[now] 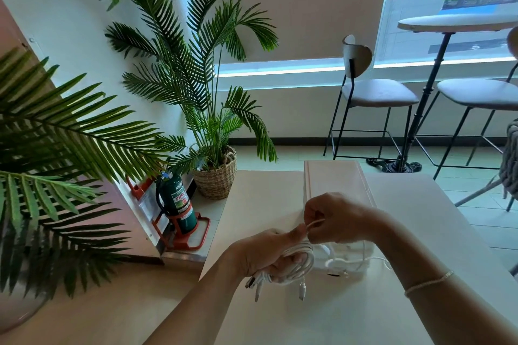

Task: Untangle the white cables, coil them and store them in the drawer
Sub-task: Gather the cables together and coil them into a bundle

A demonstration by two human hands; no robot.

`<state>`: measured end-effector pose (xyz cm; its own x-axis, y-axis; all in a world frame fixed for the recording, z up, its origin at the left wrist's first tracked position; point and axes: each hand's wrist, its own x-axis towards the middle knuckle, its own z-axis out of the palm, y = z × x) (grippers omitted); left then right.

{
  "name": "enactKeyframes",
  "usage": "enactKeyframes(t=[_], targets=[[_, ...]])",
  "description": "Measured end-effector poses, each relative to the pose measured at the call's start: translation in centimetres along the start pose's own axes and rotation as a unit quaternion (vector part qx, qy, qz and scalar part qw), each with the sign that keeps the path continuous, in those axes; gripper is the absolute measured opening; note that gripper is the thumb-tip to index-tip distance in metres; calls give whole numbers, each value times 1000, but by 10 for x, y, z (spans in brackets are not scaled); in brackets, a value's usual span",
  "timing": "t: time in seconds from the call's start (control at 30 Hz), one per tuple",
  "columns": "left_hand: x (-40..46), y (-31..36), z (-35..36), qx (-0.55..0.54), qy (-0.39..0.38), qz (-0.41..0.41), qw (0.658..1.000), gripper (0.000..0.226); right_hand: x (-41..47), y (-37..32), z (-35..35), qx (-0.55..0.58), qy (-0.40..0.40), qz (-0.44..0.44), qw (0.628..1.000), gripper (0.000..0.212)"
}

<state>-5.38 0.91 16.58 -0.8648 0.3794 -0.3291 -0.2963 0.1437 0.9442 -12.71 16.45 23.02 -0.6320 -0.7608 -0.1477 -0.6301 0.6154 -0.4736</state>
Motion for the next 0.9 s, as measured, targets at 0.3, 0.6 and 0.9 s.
enactKeyframes(t=[0.3,0.6,0.9], targets=[[-4,0,-4,-51,6,30,998,72,-5,0,9,-7,30,-52,998,27],[-6,2,5,-75,-62,19,995,64,3,9,-1,34,88,-91,991,18],[-1,6,2,-219,-129,49,966,59,-2,27,43,329,136,-98,929,13]])
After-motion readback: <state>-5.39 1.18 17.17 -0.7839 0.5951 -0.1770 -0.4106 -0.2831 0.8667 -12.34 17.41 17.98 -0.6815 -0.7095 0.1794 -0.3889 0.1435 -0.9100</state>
